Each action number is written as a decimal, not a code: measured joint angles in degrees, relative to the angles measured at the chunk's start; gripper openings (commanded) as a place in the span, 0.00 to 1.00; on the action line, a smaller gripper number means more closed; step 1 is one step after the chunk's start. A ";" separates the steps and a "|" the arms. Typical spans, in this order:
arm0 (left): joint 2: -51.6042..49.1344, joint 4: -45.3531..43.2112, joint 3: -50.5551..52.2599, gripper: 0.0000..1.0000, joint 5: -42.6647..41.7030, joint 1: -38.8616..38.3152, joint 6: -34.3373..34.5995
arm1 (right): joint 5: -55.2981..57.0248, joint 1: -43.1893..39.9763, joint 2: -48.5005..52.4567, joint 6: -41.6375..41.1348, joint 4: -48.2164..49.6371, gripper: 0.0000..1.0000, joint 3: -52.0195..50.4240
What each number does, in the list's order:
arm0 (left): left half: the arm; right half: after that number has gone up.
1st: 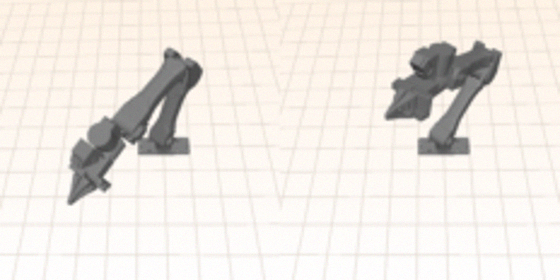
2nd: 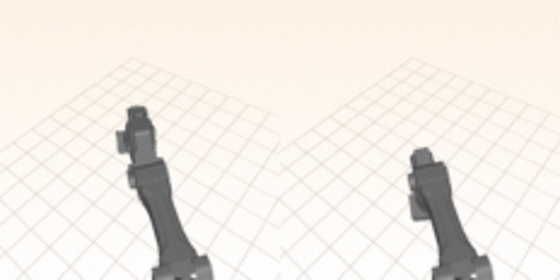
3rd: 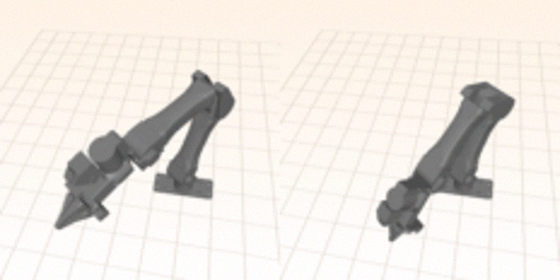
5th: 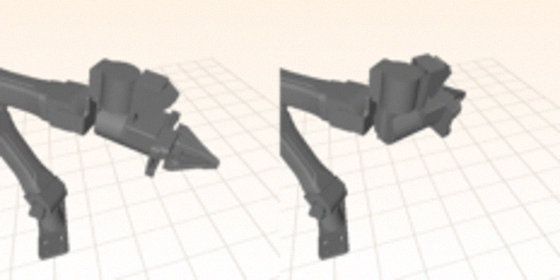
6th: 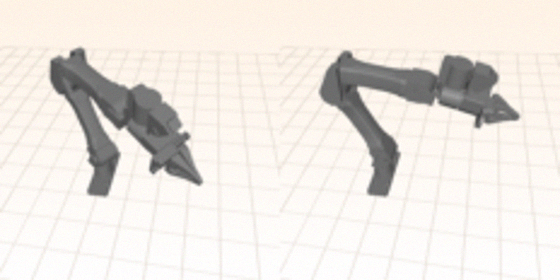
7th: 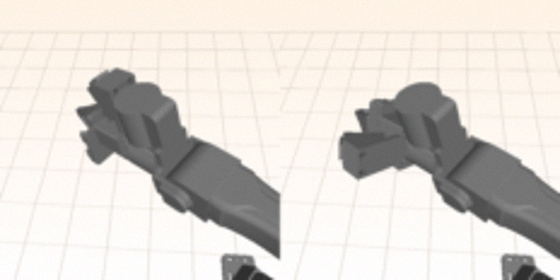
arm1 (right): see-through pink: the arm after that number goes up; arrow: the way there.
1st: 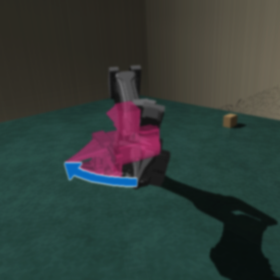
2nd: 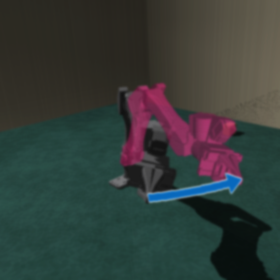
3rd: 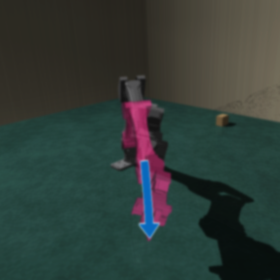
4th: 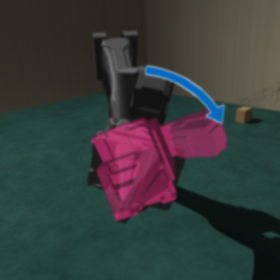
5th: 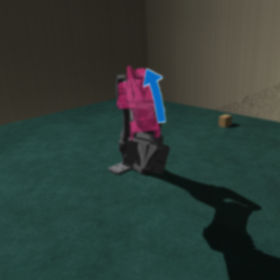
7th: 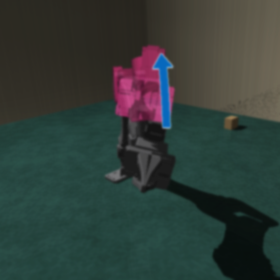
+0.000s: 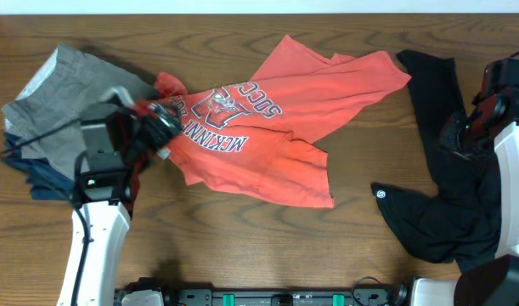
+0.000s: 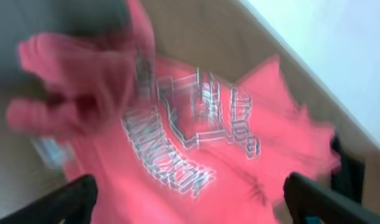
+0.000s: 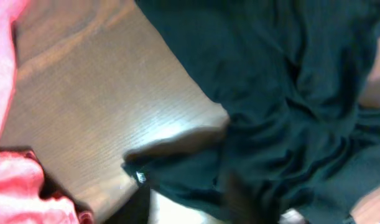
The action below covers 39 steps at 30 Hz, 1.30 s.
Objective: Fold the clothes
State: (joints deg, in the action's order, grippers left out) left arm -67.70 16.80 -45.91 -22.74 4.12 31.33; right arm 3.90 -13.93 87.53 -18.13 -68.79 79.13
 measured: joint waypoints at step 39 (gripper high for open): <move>-32.87 -12.68 -0.79 0.06 -5.38 -42.34 10.82 | -6.84 -1.95 28.44 11.41 65.70 0.09 -14.71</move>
State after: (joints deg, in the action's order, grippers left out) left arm -100.57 4.12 -46.70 -28.12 -38.22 42.15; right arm -2.94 -15.88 115.96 -6.72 -3.09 64.42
